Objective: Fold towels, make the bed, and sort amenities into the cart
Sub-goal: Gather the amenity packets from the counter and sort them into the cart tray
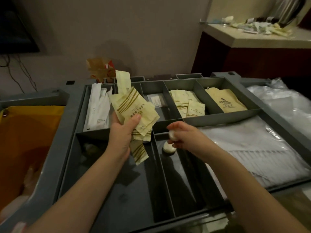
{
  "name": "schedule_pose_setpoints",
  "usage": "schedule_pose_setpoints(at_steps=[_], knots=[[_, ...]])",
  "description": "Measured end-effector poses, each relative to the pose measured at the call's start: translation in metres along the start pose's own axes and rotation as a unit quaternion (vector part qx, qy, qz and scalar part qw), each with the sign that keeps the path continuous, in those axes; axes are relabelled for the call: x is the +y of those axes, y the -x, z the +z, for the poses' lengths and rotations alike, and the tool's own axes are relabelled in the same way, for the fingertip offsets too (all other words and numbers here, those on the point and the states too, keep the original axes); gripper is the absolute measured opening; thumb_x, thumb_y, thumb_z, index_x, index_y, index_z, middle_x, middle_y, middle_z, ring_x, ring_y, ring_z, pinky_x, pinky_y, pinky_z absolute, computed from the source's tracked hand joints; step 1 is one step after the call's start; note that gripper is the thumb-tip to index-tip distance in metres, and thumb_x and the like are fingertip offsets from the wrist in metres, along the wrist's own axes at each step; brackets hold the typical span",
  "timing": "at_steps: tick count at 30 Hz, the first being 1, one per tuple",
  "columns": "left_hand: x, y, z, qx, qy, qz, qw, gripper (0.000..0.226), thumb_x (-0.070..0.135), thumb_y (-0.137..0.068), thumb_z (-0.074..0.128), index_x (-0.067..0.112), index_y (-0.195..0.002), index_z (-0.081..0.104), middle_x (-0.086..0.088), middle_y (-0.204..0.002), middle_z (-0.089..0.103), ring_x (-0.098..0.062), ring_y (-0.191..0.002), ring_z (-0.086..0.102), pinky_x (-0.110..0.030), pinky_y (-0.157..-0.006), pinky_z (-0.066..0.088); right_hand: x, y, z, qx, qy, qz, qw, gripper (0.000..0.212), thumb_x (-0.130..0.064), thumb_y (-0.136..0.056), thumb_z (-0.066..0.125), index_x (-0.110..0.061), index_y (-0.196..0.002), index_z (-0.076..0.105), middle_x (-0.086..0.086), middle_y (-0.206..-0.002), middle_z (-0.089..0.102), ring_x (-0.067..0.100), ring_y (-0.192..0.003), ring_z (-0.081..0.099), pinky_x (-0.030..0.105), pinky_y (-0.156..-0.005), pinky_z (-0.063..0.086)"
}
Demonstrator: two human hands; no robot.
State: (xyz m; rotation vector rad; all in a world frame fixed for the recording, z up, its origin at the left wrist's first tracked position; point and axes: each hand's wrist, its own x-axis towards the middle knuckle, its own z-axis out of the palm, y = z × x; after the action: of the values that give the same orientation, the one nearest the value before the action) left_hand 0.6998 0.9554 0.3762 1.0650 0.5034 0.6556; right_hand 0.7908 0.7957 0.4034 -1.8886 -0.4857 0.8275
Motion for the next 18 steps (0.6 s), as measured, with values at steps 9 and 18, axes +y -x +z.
schedule_pose_setpoints(at_steps=[9, 18], knots=[[-0.002, 0.0, 0.0, 0.02, -0.012, -0.013, 1.0, 0.039, 0.007, -0.088, 0.061, 0.02, -0.123, 0.05, 0.002, -0.104, 0.068, -0.01, -0.087, 0.07, -0.026, -0.067, 0.057, 0.023, 0.0, 0.024, -0.01, 0.28, 0.101, 0.954, 0.041, -0.028, -0.092, 0.058, -0.018, -0.13, 0.049, 0.008, -0.12, 0.058, 0.024, -0.107, 0.058, 0.04, -0.096, 0.049], [-0.003, 0.0, -0.002, 0.023, 0.005, -0.026, 0.999, 0.046, 0.005, -0.087, 0.062, 0.015, -0.13, 0.048, 0.0, -0.106, 0.068, -0.012, -0.089, 0.07, -0.028, -0.069, 0.058, 0.028, -0.01, 0.034, 0.056, 0.351, 0.13, 0.926, 0.045, -0.031, -0.092, 0.059, -0.01, -0.129, 0.043, 0.015, -0.12, 0.058, 0.03, -0.11, 0.057, 0.044, -0.096, 0.048]])
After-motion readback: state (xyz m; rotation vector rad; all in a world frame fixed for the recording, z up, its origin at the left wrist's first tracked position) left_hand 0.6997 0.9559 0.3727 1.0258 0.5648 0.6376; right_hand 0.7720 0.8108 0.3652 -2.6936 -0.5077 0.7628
